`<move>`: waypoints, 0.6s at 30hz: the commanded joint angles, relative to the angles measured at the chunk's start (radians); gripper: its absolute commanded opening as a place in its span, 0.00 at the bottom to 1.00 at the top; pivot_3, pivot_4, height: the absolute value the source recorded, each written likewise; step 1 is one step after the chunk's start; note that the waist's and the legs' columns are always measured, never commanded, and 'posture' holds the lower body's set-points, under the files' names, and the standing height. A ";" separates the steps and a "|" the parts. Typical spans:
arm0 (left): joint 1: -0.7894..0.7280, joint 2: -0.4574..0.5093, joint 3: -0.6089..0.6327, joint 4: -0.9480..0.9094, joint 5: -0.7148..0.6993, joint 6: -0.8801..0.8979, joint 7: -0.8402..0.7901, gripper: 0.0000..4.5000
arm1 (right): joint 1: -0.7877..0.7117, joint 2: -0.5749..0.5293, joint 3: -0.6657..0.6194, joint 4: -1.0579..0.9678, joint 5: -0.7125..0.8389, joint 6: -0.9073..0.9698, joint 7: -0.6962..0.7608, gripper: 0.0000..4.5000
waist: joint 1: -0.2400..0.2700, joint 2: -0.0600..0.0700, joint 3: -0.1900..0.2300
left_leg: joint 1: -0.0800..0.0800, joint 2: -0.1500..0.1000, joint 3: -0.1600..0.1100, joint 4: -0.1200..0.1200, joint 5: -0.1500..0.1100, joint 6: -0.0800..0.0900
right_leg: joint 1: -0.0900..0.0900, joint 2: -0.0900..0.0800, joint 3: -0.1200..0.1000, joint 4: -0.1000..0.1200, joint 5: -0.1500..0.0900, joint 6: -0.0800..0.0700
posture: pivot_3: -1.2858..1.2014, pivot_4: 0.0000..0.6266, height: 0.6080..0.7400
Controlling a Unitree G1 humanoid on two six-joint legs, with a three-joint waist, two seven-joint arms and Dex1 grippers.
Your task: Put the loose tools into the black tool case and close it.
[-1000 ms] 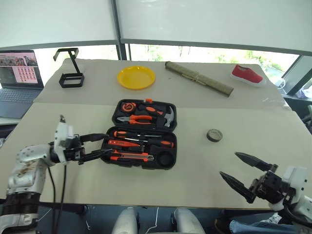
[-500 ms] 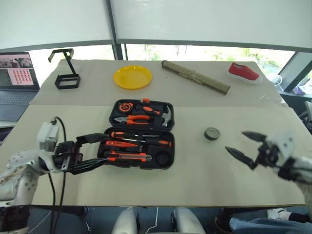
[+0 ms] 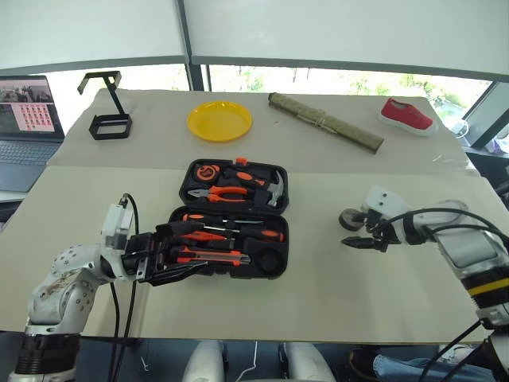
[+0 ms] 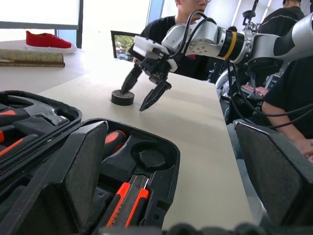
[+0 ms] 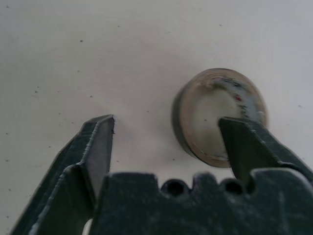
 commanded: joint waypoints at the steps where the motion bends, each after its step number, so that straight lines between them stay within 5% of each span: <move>1: 0.009 0.015 0.022 -0.040 0.012 -0.072 -0.037 1.00 | -0.042 0.020 -0.001 0.045 -0.041 -0.023 -0.002 0.48 | -0.001 0.000 0.000 | 0.001 0.000 0.000 0.000 0.000 0.000 | 0.001 0.000 0.000 0.000 0.000 0.000 | 0.52 0.24 1.00; 7: 0.036 0.052 0.013 -0.067 0.014 -0.071 -0.063 1.00 | -0.045 0.041 -0.007 0.060 -0.039 -0.067 0.052 0.02 | -0.001 0.000 0.000 | 0.001 0.000 0.000 0.000 0.000 0.000 | 0.001 0.000 0.000 0.000 0.000 0.000 | 0.52 0.24 1.00; 10: 0.045 0.063 0.026 -0.064 0.006 -0.070 -0.071 1.00 | -0.054 0.042 -0.012 0.013 0.013 -0.049 0.143 0.00 | -0.002 0.000 0.000 | 0.001 0.000 0.000 0.000 0.000 0.000 | 0.001 0.000 0.000 0.000 0.000 0.000 | 0.52 0.24 1.00; 18: 0.066 0.099 0.042 0.027 0.059 -0.158 -0.155 1.00 | -0.154 0.212 0.015 -0.426 0.275 0.463 0.136 0.00 | -0.014 0.001 0.001 | 0.001 0.002 -0.002 0.000 0.000 0.000 | -0.001 0.002 0.000 0.002 0.001 -0.002 | 0.52 0.24 1.00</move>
